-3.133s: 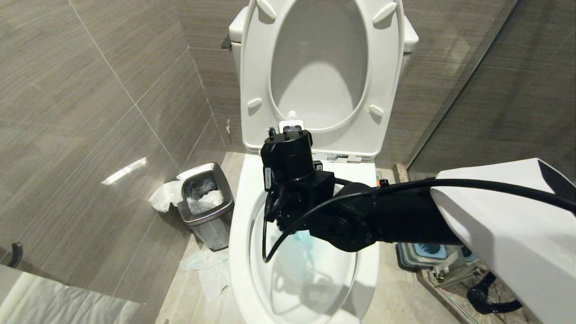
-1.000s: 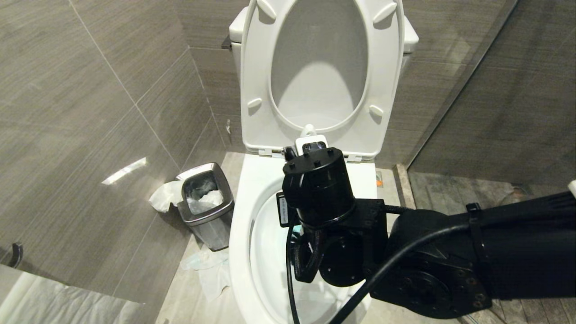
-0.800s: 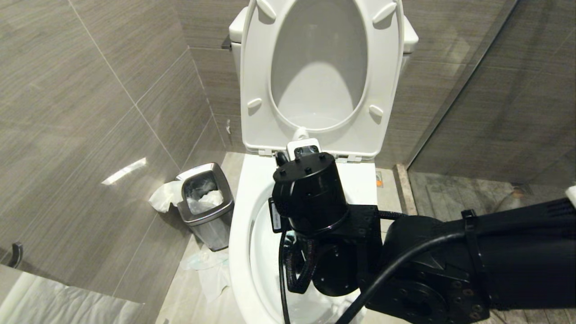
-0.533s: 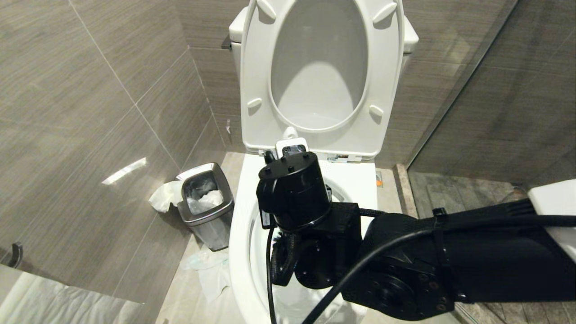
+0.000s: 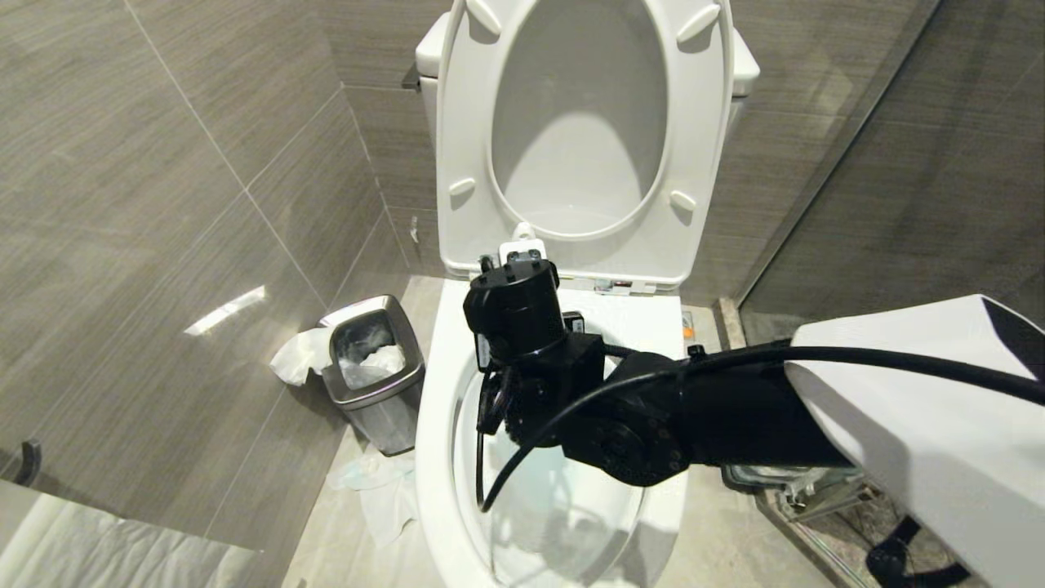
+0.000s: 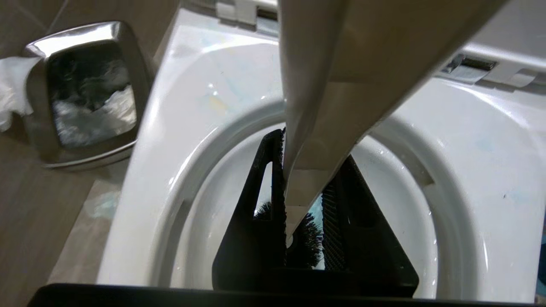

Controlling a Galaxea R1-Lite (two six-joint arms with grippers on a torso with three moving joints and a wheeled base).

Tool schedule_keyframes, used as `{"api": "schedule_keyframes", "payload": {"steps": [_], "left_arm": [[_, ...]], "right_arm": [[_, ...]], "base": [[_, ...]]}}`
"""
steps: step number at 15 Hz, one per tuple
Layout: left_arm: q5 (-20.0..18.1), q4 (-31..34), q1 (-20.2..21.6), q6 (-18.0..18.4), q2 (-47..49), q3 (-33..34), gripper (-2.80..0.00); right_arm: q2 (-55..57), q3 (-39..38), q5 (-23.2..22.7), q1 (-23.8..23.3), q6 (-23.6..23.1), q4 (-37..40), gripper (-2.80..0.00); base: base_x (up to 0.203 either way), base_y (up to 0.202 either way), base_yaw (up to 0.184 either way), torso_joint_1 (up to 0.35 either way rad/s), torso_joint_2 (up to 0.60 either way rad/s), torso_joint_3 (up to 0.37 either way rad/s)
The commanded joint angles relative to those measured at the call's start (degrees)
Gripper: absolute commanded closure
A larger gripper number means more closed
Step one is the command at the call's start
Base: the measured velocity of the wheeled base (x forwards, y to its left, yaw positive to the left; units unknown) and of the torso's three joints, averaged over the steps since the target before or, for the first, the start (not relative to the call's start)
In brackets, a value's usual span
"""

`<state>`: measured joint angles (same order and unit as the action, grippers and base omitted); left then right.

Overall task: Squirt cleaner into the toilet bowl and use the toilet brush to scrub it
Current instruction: Scrub the toilet bowl

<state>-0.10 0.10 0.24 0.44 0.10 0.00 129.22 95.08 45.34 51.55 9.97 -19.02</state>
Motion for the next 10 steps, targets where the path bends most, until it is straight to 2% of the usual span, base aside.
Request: {"api": "schedule_keyframes", "payload": {"steps": [1, 5, 10], "left_arm": [[0.0, 0.0, 0.0, 0.0, 0.1, 0.1, 0.0], [0.0, 0.0, 0.0, 0.0, 0.1, 0.1, 0.0], [0.0, 0.0, 0.0, 0.0, 0.1, 0.1, 0.0]], "right_arm": [[3.0, 2.9, 0.2, -2.8, -1.0, -0.1, 0.0], [1.3, 1.4, 0.3, -4.4, -1.2, -0.1, 0.0], [-5.7, -8.2, 0.1, -4.8, -0.4, -0.2, 0.0]], "base": [[0.0, 0.0, 0.0, 0.0, 0.0, 0.0], [0.0, 0.0, 0.0, 0.0, 0.0, 0.0], [0.0, 0.0, 0.0, 0.0, 0.0, 0.0]]}}
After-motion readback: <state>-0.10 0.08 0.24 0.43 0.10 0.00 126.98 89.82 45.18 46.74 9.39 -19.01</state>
